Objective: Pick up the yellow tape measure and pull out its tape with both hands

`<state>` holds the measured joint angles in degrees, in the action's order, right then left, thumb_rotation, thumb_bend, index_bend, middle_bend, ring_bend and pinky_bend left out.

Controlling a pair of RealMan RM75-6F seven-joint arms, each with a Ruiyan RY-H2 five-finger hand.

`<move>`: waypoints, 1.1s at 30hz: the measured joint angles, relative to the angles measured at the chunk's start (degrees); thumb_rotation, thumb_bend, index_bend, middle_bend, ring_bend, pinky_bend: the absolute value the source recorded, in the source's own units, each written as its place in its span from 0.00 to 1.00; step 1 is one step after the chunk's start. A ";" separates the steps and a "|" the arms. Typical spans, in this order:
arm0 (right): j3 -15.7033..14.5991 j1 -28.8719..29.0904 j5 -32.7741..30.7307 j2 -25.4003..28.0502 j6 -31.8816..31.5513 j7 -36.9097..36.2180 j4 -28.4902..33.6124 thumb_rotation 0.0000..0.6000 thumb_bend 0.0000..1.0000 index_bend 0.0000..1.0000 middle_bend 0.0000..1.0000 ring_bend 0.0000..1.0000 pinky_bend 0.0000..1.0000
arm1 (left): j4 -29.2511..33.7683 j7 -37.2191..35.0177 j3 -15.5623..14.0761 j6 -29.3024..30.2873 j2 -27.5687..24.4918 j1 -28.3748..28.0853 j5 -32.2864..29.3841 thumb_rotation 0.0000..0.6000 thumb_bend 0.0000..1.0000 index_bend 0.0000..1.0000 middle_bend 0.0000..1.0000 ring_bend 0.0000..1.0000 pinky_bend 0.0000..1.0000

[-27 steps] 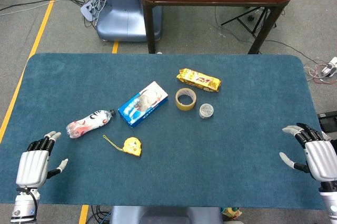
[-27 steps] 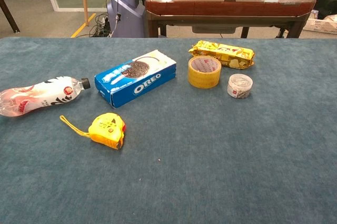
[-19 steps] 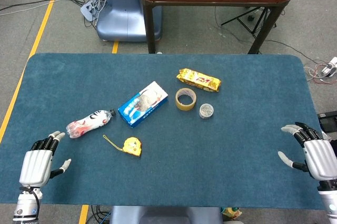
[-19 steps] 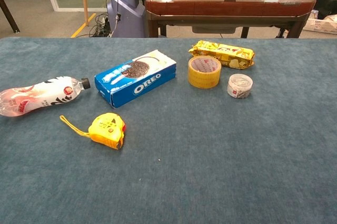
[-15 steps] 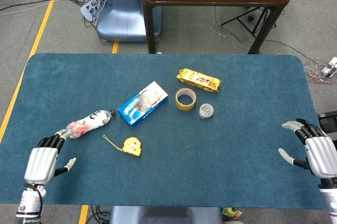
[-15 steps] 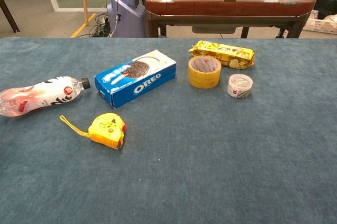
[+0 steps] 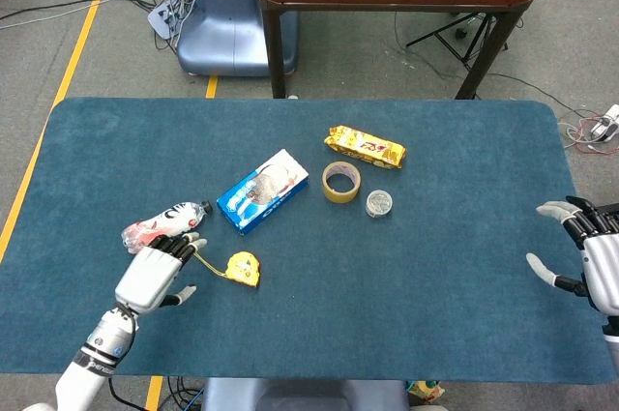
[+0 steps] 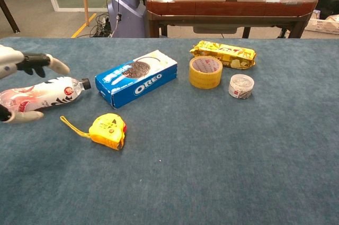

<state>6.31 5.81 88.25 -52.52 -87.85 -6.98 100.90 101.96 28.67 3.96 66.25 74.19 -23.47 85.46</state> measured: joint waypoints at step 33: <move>-0.56 -1.01 -2.63 -1.36 1.56 -3.63 -4.28 1.00 0.31 0.29 0.28 0.17 0.22 | -4.71 27.90 1.23 -11.93 12.76 -17.54 -29.54 1.00 0.24 0.17 0.20 0.26 0.25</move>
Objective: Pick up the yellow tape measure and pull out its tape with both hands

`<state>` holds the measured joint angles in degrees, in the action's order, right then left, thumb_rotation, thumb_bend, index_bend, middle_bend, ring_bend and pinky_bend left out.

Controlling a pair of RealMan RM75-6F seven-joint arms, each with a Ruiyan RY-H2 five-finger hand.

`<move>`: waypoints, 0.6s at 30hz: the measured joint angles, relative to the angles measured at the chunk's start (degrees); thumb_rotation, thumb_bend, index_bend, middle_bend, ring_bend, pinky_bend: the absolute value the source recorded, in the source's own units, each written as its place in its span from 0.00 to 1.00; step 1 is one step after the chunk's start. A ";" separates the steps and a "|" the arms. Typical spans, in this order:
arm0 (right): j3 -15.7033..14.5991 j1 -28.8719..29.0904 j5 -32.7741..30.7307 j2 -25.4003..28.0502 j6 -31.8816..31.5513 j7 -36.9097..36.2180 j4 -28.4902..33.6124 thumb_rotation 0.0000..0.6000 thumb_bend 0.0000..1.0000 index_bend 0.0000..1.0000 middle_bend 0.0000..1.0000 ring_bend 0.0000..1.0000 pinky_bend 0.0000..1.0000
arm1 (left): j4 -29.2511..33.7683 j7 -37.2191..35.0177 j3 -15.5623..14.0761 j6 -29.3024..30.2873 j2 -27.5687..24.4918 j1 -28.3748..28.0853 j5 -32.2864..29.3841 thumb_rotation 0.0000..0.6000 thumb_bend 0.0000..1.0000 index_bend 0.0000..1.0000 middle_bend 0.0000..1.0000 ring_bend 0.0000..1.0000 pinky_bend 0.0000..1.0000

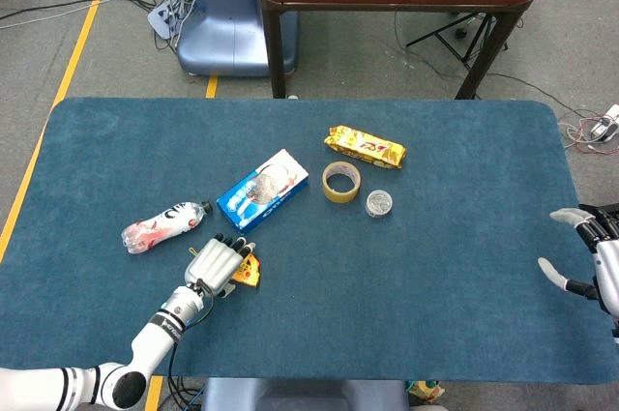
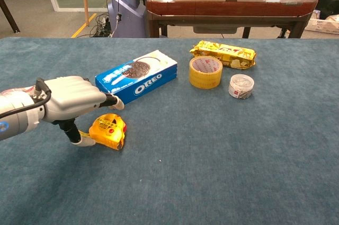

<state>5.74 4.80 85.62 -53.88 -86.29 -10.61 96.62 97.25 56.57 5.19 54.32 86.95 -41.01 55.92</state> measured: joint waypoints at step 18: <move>-0.13 -0.59 -0.79 -0.39 0.30 -1.04 -1.11 1.00 0.31 0.29 0.28 0.17 0.22 | -1.72 0.16 -2.01 1.86 2.19 -4.67 -5.47 1.00 0.24 0.25 0.27 0.29 0.25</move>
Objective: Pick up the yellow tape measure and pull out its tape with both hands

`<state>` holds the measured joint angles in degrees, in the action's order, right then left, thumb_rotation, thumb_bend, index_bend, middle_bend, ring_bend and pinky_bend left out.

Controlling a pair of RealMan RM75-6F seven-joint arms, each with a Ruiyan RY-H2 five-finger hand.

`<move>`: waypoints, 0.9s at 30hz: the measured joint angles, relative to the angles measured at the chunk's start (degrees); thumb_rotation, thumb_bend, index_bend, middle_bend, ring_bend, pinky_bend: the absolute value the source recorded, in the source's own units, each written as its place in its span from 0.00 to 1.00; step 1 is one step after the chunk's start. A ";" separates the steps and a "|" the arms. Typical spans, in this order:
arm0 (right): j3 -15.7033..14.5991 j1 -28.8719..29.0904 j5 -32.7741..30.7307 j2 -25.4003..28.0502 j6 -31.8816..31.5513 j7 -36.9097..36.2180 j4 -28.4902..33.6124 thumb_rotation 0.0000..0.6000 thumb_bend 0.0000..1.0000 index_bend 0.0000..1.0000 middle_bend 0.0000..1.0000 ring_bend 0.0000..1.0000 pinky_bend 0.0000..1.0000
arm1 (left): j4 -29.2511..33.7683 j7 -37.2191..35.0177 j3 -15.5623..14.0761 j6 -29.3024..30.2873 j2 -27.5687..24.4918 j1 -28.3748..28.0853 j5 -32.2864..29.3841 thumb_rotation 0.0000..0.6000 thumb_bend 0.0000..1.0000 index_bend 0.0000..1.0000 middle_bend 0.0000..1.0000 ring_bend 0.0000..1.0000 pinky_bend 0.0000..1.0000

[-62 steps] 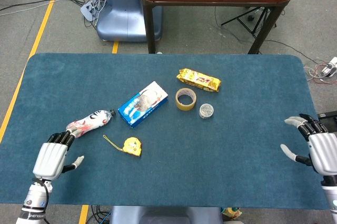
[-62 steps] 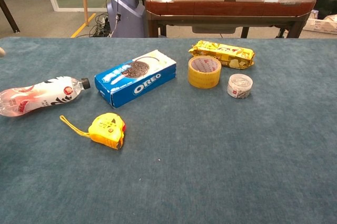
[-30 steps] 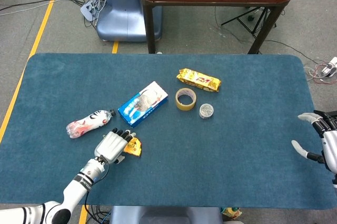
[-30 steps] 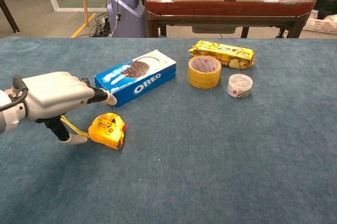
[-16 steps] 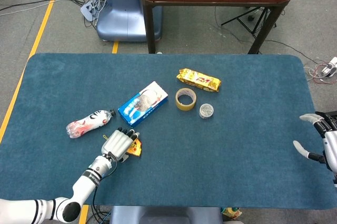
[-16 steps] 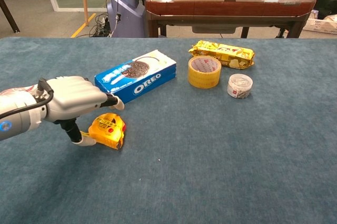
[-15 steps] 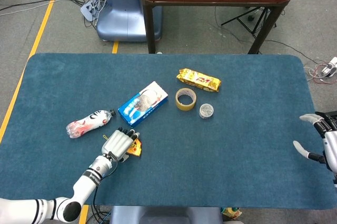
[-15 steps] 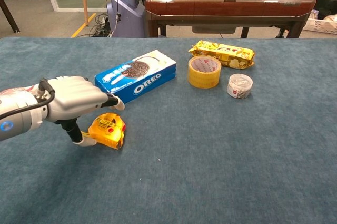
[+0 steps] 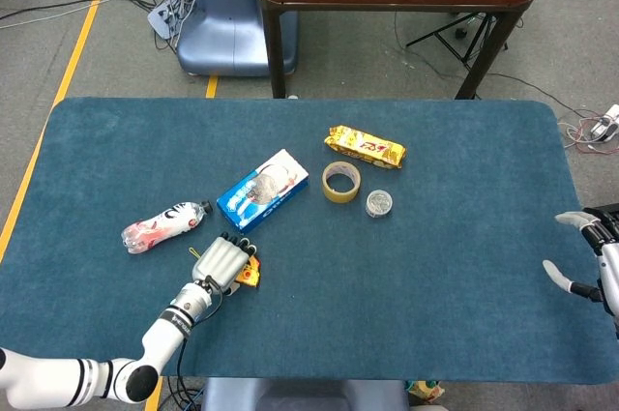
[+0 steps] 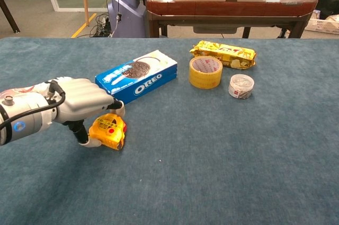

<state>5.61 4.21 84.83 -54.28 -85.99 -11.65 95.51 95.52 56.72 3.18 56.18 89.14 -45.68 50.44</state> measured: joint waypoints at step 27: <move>1.59 7.25 4.29 -1.30 6.22 9.01 10.63 1.00 0.27 0.26 0.24 0.13 0.22 | 4.73 -31.09 4.28 -1.80 -9.25 3.41 5.90 1.00 0.25 0.41 0.44 0.37 0.29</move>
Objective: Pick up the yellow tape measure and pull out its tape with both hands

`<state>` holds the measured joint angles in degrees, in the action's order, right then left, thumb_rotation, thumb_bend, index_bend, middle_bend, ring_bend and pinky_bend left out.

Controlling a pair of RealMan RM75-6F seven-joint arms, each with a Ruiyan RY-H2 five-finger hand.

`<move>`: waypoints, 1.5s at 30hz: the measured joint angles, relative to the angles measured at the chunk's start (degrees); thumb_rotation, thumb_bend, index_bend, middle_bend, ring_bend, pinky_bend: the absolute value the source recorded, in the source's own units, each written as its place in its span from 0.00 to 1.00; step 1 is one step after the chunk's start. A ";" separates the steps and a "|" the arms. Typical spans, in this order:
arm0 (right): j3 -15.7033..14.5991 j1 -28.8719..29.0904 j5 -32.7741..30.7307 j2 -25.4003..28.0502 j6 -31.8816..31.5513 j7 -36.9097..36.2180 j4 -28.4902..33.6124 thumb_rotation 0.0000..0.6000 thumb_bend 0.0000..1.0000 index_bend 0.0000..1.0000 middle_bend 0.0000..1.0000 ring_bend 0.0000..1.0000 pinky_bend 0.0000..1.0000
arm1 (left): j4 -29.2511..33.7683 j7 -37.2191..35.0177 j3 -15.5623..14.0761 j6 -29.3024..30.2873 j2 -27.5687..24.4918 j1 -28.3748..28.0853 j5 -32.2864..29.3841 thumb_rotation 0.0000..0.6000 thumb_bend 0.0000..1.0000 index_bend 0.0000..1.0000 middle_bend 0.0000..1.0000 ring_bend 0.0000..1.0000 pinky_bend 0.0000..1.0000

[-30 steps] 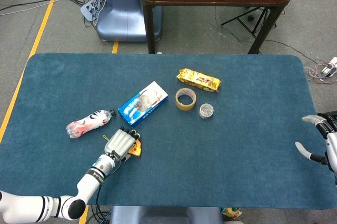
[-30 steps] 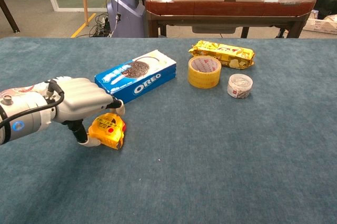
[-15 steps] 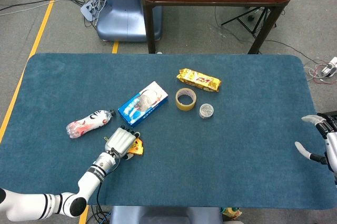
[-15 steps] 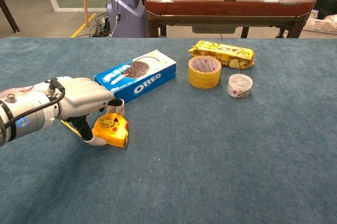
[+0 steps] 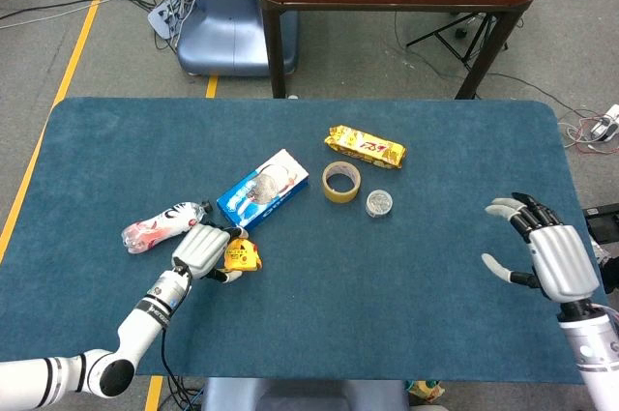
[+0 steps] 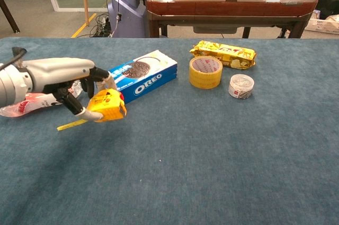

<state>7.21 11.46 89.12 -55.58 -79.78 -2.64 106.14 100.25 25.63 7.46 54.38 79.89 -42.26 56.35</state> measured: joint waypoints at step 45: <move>10.61 28.81 -17.76 -34.92 13.76 30.42 0.75 1.00 0.25 0.25 0.23 0.13 0.22 | 19.79 0.91 10.12 10.61 -4.36 -12.12 -24.55 1.00 0.25 0.42 0.45 0.40 0.38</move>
<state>17.81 40.27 71.36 -90.50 -66.02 27.79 106.89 120.04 26.55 17.57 64.99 75.52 -54.38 31.79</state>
